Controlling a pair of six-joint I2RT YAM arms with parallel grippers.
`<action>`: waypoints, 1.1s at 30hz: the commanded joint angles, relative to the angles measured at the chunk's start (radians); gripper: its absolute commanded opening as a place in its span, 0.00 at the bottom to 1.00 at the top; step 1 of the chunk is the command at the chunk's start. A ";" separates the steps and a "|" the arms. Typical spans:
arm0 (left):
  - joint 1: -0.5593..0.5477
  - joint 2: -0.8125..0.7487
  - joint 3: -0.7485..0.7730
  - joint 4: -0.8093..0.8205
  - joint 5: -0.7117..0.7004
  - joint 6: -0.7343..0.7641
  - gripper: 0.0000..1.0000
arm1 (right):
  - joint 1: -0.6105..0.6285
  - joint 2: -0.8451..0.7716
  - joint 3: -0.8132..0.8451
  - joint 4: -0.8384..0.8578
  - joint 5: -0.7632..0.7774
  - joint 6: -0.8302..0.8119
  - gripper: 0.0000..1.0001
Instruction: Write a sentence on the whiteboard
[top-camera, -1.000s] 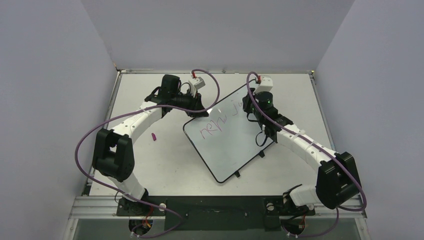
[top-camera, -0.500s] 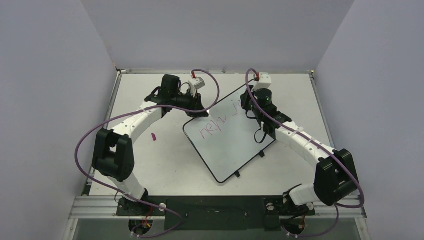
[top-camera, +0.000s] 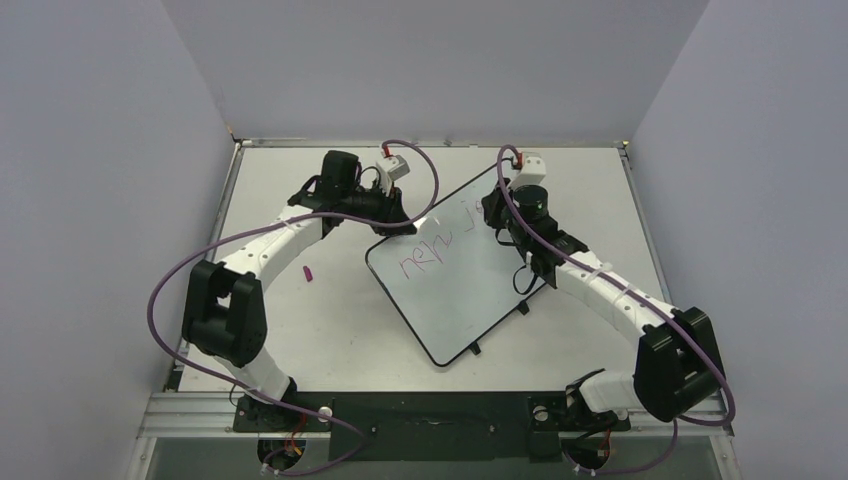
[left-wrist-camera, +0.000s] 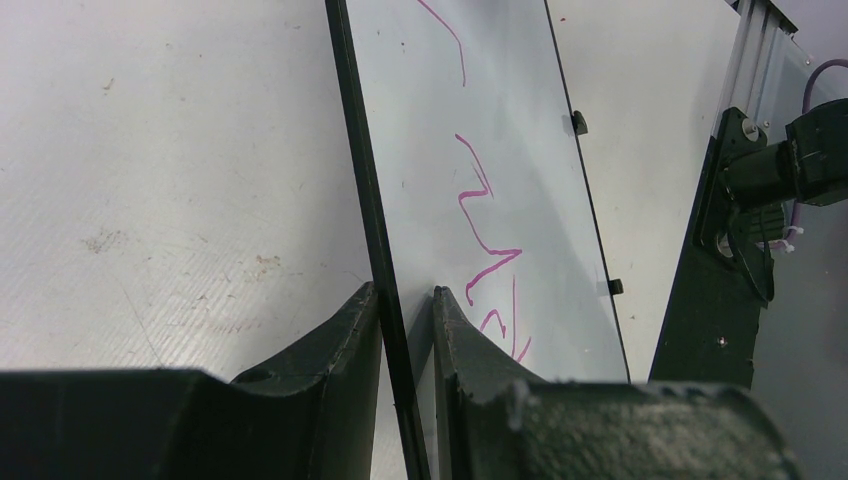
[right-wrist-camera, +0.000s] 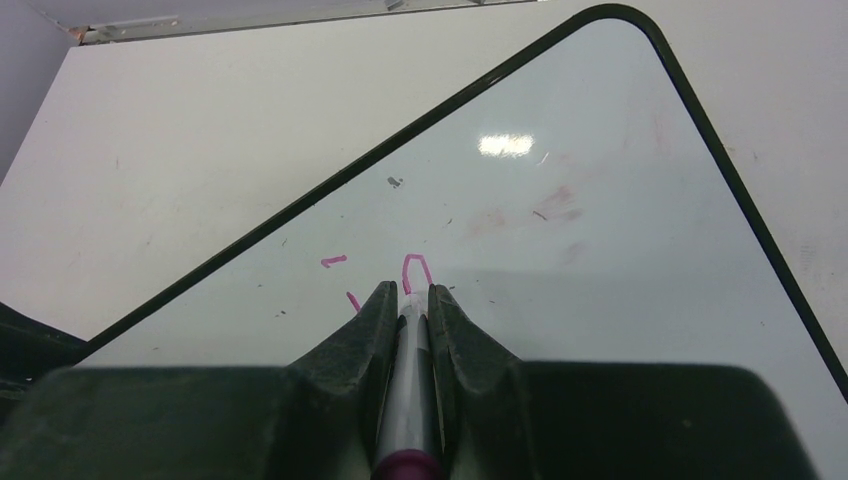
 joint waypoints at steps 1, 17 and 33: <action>-0.012 -0.052 -0.025 0.025 -0.012 0.056 0.00 | 0.009 -0.067 -0.005 0.008 -0.016 0.017 0.00; -0.042 -0.097 -0.064 0.066 -0.126 0.070 0.00 | -0.032 -0.025 0.053 0.115 0.041 0.061 0.00; -0.048 -0.168 -0.136 0.157 -0.155 0.063 0.00 | -0.053 0.047 0.107 0.157 -0.024 0.106 0.00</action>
